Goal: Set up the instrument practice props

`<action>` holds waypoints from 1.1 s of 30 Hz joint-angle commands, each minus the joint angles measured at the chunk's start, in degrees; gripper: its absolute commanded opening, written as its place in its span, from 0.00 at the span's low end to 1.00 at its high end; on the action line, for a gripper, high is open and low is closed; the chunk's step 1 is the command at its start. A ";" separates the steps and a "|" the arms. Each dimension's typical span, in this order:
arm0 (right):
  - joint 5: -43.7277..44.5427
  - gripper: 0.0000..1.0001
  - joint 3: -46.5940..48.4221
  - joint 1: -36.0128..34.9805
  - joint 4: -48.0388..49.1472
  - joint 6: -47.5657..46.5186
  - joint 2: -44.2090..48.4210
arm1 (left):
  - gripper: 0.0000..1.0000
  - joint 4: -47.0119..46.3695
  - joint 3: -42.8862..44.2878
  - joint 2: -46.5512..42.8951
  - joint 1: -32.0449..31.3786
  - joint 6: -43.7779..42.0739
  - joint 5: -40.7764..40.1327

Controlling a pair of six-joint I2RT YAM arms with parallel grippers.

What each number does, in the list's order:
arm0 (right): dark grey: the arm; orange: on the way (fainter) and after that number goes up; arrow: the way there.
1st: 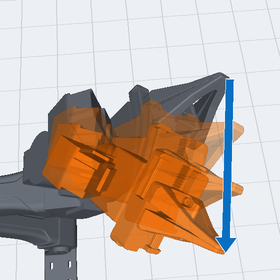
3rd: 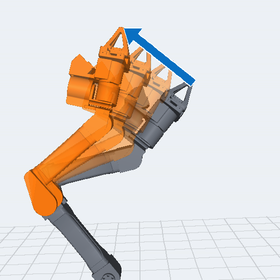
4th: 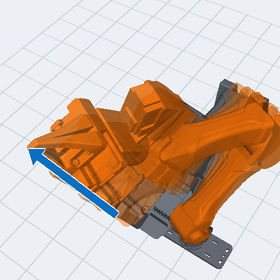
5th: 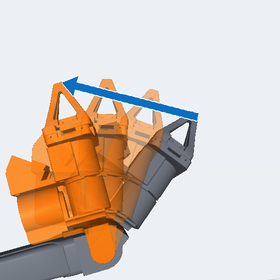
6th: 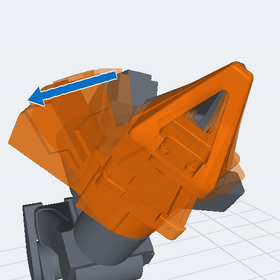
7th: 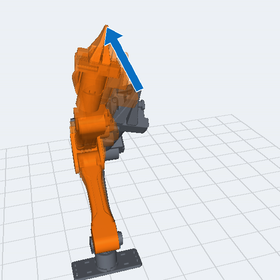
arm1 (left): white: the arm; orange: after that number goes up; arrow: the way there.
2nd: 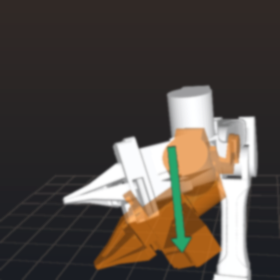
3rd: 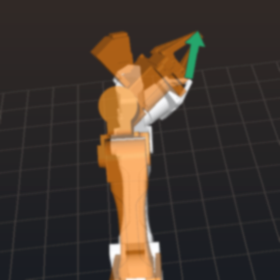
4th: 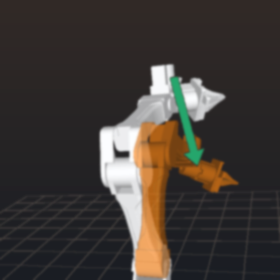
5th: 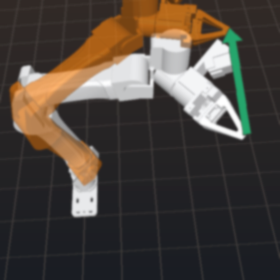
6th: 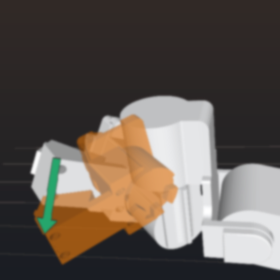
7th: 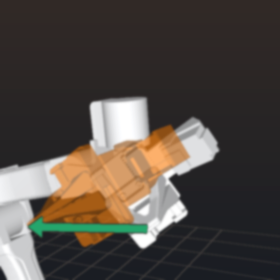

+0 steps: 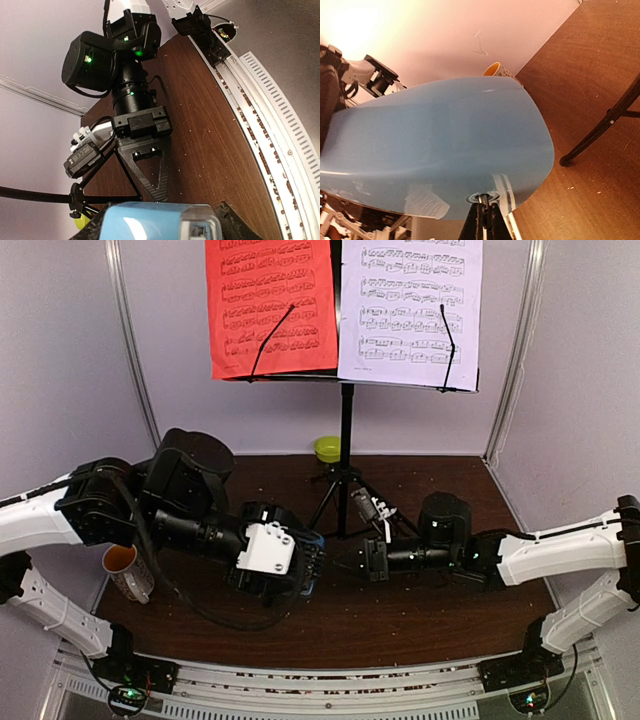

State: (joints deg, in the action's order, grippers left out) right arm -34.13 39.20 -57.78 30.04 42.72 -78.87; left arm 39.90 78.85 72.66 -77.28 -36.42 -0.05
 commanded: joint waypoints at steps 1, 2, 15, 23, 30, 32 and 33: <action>-10.51 0.00 0.01 2.29 8.58 13.87 -1.91 | 0.11 -13.80 0.77 -0.81 -1.56 -9.23 -5.50; -12.38 0.00 -0.35 2.87 10.74 16.40 -2.50 | 0.11 -14.20 0.52 -0.59 -1.79 -10.13 -5.72; -6.76 0.40 -1.80 4.67 -9.64 0.36 5.17 | 0.09 -23.32 -4.40 1.94 4.76 3.16 6.64; 0.98 0.75 -6.46 5.14 -22.47 -7.25 16.67 | 0.11 -35.33 -9.65 6.80 11.02 9.67 18.45; 9.85 0.83 -11.52 6.59 -30.33 -7.14 28.67 | 0.12 -46.46 -12.50 13.22 14.45 15.91 25.95; 11.42 0.85 -12.52 7.00 -32.17 -6.55 31.38 | 0.12 -47.66 -12.01 15.62 14.94 16.54 28.32; 11.86 0.85 -12.95 7.24 -32.91 -6.37 32.63 | 0.12 -47.79 -11.52 16.96 14.96 16.49 29.53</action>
State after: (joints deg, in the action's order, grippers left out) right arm -27.90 28.27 -51.44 2.39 36.47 -50.33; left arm 6.33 65.78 87.44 -63.44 -22.85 22.28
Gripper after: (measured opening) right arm 0.843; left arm 0.614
